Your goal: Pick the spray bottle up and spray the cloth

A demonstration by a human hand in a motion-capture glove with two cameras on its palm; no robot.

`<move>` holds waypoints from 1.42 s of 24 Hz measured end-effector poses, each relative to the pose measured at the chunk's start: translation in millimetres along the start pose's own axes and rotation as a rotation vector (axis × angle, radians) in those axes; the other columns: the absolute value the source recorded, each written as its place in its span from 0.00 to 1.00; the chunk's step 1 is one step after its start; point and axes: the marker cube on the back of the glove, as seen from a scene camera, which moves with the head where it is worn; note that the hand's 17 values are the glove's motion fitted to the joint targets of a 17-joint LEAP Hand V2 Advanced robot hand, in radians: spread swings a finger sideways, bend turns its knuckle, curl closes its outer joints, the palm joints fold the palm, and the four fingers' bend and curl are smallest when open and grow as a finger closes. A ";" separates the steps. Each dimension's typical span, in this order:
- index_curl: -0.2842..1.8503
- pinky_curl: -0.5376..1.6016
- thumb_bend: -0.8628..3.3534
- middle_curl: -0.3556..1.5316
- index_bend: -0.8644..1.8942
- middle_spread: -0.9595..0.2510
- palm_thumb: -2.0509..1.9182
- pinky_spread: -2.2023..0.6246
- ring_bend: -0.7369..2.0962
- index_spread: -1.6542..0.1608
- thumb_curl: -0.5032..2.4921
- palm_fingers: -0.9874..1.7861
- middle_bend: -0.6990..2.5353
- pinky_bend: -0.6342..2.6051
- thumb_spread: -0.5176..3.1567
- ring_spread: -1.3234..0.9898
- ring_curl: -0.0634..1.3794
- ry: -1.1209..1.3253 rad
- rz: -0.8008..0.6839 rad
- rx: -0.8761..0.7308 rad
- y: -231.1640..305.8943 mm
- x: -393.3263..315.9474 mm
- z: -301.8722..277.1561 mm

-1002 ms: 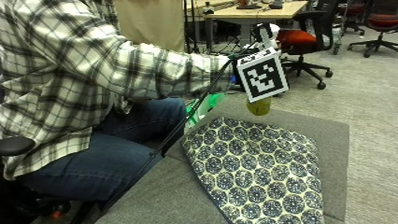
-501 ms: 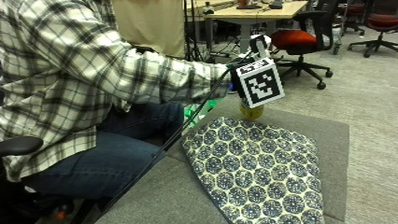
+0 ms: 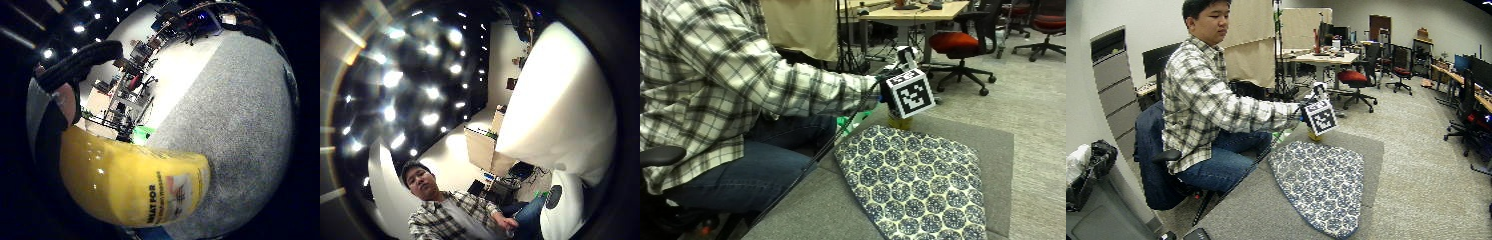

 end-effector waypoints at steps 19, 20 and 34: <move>0.36 0.44 0.20 0.49 0.34 0.68 0.81 0.74 0.42 0.76 0.42 0.71 0.32 0.33 0.22 0.49 0.38 0.119 0.032 -0.084 10.0 1.7 -1.2; 0.35 0.44 0.20 0.49 0.34 0.68 0.81 0.75 0.42 0.76 0.42 0.70 0.32 0.33 0.22 0.49 0.38 0.132 0.033 -0.097 11.6 1.3 -2.7; 0.30 0.45 0.20 0.42 0.35 0.70 0.78 0.81 0.38 0.71 0.40 0.36 0.25 0.34 0.31 0.54 0.36 0.270 0.005 -0.207 24.9 -20.1 -22.9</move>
